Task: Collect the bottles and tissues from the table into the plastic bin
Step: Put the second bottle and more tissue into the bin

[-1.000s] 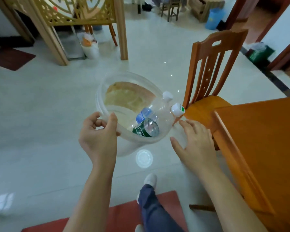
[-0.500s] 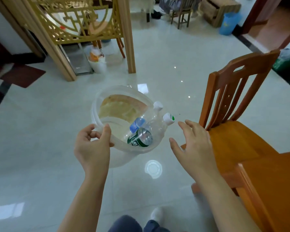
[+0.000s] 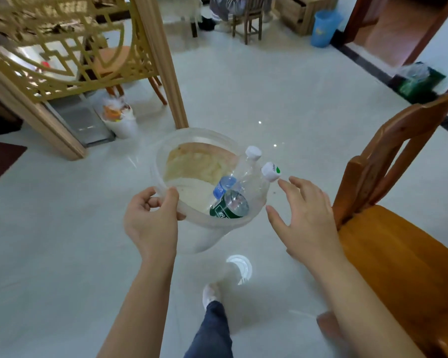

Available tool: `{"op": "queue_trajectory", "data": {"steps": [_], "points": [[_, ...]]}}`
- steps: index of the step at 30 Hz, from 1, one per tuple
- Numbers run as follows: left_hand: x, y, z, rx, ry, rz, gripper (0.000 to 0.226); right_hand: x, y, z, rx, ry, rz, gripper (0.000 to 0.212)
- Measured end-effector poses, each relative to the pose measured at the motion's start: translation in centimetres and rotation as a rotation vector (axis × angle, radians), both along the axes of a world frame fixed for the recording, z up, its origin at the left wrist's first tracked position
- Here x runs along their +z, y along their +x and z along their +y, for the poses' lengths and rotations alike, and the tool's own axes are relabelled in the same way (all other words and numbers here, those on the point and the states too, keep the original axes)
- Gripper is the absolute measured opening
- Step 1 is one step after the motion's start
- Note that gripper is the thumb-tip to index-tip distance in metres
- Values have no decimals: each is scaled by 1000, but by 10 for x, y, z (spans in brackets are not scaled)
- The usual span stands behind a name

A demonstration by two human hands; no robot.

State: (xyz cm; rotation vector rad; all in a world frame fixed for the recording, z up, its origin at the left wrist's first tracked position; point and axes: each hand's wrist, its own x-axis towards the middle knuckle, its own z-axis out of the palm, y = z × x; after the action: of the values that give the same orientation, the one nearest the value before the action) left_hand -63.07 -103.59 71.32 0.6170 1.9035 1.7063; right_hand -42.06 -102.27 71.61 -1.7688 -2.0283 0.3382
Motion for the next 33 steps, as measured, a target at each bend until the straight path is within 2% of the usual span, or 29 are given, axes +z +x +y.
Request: {"op": "queue_trajectory", "data": {"steps": [6,13,23,33], "points": [[9,-25,116,-96,19,3,19,12,-18,87,-134,16,-53,46],[7,3,236,-226,42,-40,19,19,5,168,-291,47,-81,46],[21,120,404,-475,29,-75,17,26,100,297,-504,69,-73,46],[25,241,529,-709,-1,-77,17,30,197,387,-745,71,-61,46]]}}
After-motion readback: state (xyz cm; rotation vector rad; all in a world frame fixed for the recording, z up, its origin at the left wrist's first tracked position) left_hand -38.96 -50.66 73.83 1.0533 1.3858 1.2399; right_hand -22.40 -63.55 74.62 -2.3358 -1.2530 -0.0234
